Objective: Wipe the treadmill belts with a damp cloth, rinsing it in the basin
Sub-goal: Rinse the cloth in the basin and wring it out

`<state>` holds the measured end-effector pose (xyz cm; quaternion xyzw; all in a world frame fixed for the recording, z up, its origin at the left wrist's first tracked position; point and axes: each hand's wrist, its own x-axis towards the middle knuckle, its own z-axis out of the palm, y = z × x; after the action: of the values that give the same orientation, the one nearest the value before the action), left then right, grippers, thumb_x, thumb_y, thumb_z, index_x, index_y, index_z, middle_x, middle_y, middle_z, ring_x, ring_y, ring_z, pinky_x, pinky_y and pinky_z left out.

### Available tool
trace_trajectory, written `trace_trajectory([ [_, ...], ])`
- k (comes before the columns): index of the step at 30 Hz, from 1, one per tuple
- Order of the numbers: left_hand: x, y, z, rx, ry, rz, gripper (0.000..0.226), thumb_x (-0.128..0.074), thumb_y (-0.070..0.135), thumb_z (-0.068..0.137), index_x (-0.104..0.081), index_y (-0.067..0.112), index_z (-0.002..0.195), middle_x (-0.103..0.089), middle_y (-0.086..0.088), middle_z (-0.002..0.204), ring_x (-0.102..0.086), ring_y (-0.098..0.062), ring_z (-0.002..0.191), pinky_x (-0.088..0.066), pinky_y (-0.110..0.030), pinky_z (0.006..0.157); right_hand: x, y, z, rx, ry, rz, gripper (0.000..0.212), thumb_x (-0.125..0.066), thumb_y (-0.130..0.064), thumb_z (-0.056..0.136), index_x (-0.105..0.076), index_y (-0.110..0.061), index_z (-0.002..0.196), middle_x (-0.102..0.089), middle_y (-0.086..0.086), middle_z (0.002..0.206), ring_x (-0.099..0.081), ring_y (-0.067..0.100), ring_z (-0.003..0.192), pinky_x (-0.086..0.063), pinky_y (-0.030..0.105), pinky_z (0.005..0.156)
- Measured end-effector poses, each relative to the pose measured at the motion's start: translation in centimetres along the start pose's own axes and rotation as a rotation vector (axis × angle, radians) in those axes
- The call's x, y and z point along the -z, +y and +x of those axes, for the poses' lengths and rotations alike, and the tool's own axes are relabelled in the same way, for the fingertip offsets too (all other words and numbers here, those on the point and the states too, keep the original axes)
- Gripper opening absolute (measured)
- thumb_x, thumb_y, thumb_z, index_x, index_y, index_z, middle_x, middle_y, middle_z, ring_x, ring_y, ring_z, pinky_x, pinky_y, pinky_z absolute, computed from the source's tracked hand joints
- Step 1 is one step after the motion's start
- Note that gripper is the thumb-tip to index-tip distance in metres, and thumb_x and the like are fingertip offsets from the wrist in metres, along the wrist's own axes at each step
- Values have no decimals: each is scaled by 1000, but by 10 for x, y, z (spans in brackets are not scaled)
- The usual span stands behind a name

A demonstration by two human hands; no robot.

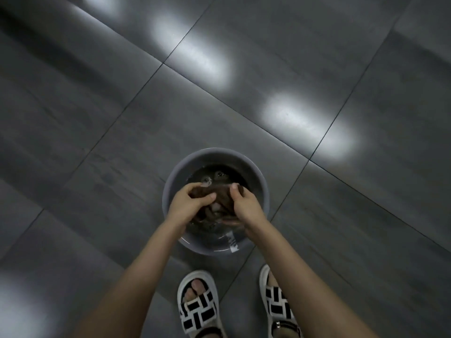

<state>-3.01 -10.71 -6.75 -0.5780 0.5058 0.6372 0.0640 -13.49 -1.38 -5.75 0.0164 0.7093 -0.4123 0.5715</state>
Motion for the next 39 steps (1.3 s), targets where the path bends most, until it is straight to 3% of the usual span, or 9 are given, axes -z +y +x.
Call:
trace_trajectory([
  [4,2,29,-49,-33,-24,-34,37,-72,11,81,-59,19,115,-63,-3,110,-61,-23,104,-52,-34,87,3,-28,-58,-17,25,157,29,-39,-32,101,-59,-13,110,-64,14,108,-65,28,94,-58,44,71],
  [8,11,75,-113,16,-226,-115,64,-73,2,69,-54,27,125,-58,3,120,-57,-14,107,-49,-26,78,26,-70,-132,137,118,108,29,-43,-27,100,-60,-5,108,-65,9,101,-62,24,98,-53,39,86],
  [11,10,118,-163,-126,-365,213,83,-72,2,57,-49,40,127,-48,2,134,-47,-14,122,-45,-32,98,51,-100,-193,170,78,108,23,-48,-24,98,-63,-7,103,-65,5,95,-62,20,95,-53,31,83],
  [14,-8,167,-203,-390,-435,612,88,-73,37,48,-38,51,127,-35,-1,147,-31,-17,137,-30,-44,113,88,-127,-251,214,63,162,14,-54,-22,94,-66,-15,92,-68,4,90,-65,15,88,-53,25,76],
  [18,-55,226,-239,-481,-581,872,59,-63,56,45,-50,62,102,-39,-2,145,-38,-19,133,-33,-41,109,160,-152,-315,235,204,429,11,-57,-17,91,-66,-13,87,-67,-1,76,-64,9,71,-51,19,63],
  [24,-169,284,-306,-540,-734,832,26,-75,2,75,-56,20,79,-61,4,80,-57,-11,78,-43,-29,73,273,-129,-387,174,590,547,35,-67,-37,83,-55,-18,111,-61,-2,93,-63,14,72,-44,24,52],
  [28,-266,294,-357,-621,-771,784,22,-68,-7,77,-56,11,84,-61,-6,81,-54,-15,71,-41,-29,63,344,-82,-420,101,816,622,61,-66,-44,83,-37,-25,133,-51,-2,124,-60,19,97,-41,25,53],
  [33,-404,286,-428,-641,-879,746,21,-63,-9,77,-58,5,92,-63,-7,84,-55,-9,61,-41,-20,54,426,-21,-464,138,749,811,53,-63,-47,83,-44,-31,130,-54,-1,130,-59,16,105,-50,32,70],
  [39,-566,273,-510,-389,-1070,663,37,-50,-14,80,-64,18,92,-66,-3,87,-64,-15,73,-49,-24,60,540,40,-511,260,545,1250,86,-69,-62,60,-47,-26,135,-64,8,118,-64,24,100,-47,44,81],
])
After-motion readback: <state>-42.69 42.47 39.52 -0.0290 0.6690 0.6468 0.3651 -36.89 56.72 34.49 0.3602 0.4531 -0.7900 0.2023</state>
